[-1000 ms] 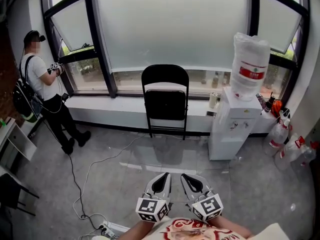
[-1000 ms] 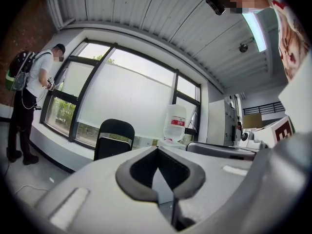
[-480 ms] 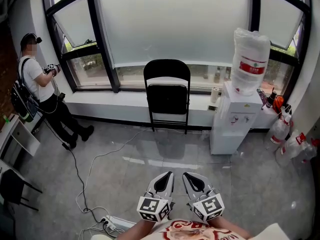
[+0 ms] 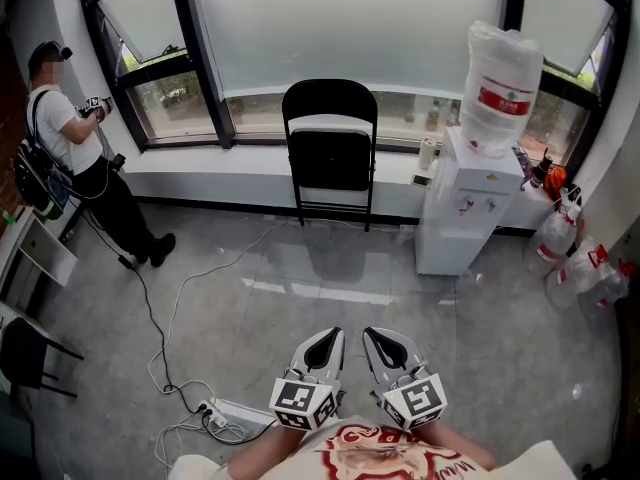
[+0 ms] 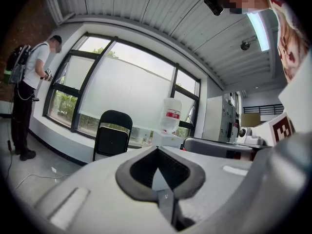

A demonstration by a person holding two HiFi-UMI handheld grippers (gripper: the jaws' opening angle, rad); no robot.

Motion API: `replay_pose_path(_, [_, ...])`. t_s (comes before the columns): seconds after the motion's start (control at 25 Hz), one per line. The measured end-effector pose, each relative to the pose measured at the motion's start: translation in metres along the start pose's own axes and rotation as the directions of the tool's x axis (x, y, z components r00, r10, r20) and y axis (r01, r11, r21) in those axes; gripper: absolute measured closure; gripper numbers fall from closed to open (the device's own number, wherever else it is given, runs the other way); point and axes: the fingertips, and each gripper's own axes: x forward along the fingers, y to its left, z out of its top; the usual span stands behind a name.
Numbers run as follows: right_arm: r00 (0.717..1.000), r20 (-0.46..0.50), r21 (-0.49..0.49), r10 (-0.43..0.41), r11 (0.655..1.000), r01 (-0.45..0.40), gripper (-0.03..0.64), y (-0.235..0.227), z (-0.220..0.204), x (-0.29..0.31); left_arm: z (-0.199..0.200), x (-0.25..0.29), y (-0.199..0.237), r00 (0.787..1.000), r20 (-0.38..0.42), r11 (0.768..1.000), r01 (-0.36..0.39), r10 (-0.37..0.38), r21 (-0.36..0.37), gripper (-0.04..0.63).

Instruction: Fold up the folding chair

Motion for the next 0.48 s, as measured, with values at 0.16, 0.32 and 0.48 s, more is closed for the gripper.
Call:
replay_pose_path(0.16, [1.000,-0.004,0.013,-0.014,1.000,0.014,0.595,-0.002,-0.006,-0.010,-0.010,-0.008,-0.006,1.000,-0.024,1.000,0.001,-0.001,-0.007,0.594])
replay_pose_path(0.32, [1.000,0.001,0.017,-0.017,1.000,0.017,0.595,-0.003,-0.007,-0.014,-0.011,-0.013,-0.006,1.000,-0.022,1.000,-0.013,0.013,0.002,0.594])
replay_pose_path(0.48, [0.998,0.056,-0.014,0.003,1.000,-0.002,0.594,-0.011,0.005,0.003,0.009,0.000,0.009,0.999,0.032,0.998,-0.036,0.034,0.043,0.594])
